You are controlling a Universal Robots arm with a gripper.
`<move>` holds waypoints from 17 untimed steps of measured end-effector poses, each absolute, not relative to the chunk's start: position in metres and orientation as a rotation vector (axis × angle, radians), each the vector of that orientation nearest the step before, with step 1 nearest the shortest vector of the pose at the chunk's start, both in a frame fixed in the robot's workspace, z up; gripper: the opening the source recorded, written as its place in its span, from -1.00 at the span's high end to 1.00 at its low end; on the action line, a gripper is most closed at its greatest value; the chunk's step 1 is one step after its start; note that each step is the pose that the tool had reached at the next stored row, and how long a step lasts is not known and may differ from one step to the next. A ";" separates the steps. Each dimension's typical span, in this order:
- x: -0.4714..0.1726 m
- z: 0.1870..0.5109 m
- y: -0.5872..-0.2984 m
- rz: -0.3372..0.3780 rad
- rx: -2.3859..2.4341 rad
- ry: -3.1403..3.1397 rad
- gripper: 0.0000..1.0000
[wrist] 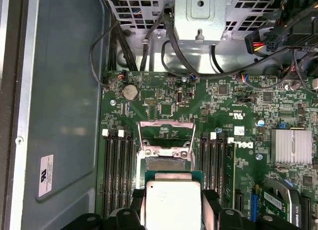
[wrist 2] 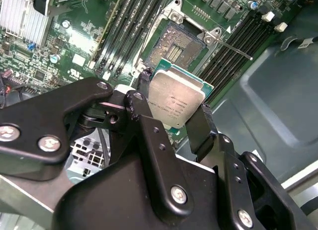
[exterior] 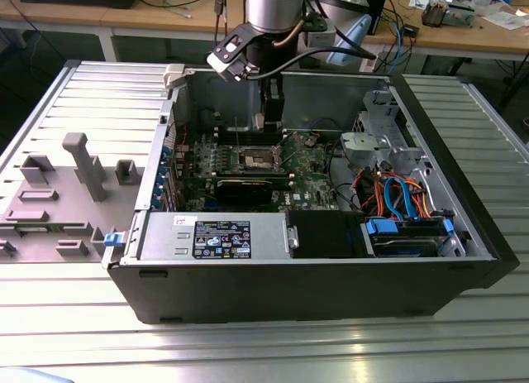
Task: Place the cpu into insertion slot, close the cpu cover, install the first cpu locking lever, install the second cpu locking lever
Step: 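Place the cpu into insertion slot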
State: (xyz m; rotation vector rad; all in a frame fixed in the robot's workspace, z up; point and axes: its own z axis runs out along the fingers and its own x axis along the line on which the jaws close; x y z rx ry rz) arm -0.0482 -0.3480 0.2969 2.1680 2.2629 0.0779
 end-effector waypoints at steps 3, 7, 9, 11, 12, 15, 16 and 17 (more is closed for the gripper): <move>-0.048 0.296 -0.348 0.103 2.178 2.273 -0.08; -0.048 0.290 -0.348 0.111 2.181 2.276 -0.08; -0.049 0.287 -0.348 0.111 2.182 2.276 -0.08; -0.050 0.283 -0.348 0.111 2.181 2.276 -0.08; -0.050 0.283 -0.348 0.110 2.181 2.276 -0.08; -0.050 0.282 -0.348 0.111 2.182 2.276 -0.08; -0.050 0.282 -0.348 0.111 2.182 2.276 -0.08; -0.050 0.282 -0.348 0.111 2.181 2.276 -0.08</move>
